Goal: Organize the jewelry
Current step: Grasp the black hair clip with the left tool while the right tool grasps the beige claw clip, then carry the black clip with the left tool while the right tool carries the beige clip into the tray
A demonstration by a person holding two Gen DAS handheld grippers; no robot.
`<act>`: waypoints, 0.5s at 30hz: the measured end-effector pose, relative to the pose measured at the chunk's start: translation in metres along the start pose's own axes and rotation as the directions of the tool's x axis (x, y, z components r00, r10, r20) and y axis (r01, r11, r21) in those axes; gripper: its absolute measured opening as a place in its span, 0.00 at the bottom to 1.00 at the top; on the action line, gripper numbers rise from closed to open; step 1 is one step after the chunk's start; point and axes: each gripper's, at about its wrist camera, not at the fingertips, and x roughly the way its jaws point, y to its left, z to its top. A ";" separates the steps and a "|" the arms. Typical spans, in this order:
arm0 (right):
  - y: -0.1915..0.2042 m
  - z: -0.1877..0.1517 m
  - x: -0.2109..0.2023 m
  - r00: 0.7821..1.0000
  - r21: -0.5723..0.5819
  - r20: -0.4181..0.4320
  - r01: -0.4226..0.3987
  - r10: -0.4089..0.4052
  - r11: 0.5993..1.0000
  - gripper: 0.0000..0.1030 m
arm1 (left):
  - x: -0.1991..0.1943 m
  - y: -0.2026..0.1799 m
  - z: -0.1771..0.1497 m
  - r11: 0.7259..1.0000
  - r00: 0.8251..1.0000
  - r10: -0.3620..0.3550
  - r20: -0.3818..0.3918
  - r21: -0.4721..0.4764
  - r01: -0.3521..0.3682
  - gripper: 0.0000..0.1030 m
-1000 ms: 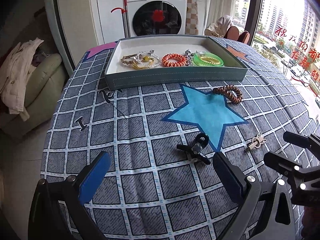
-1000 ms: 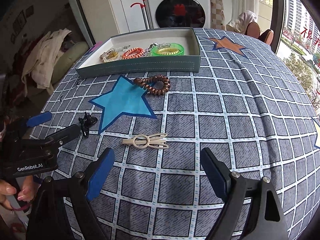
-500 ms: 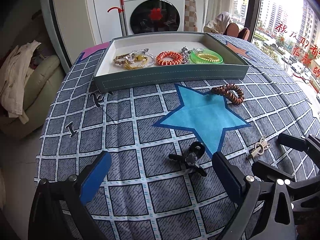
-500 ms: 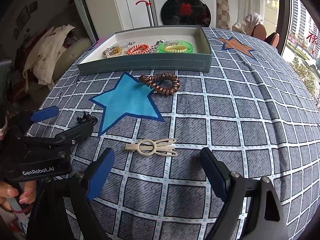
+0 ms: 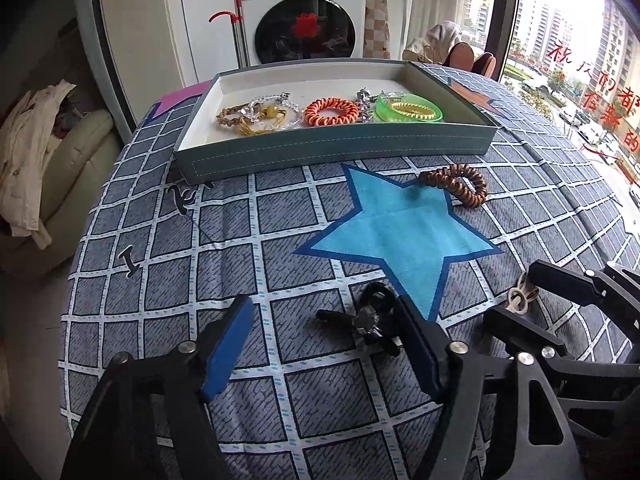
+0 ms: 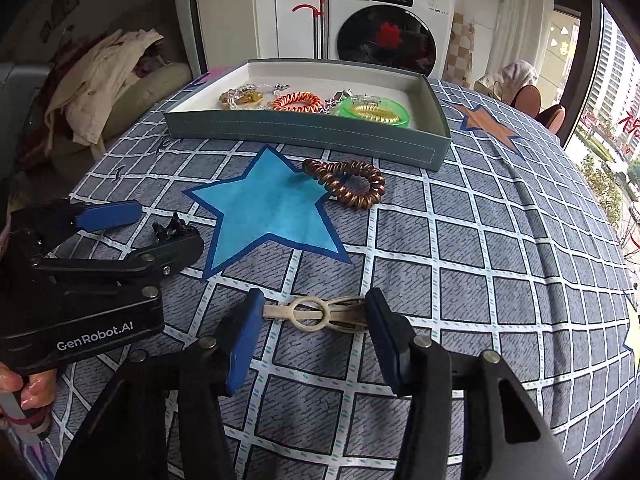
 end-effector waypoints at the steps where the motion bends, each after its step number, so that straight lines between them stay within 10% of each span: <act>1: 0.000 0.000 0.000 1.000 0.002 0.000 0.001 -0.001 1.000 0.54 | -0.001 -0.002 0.001 1.000 1.000 0.001 0.000 0.009 -0.001 0.75; 4: -0.001 -0.001 -0.001 1.000 0.009 0.004 -0.001 0.001 1.000 0.53 | -0.003 -0.007 0.001 0.999 1.000 -0.017 0.002 0.035 0.017 0.55; 15: -0.015 -0.001 -0.010 0.999 0.072 0.016 -0.033 0.032 0.997 0.54 | -0.017 0.006 0.003 0.999 0.999 -0.048 0.023 -0.001 0.048 0.55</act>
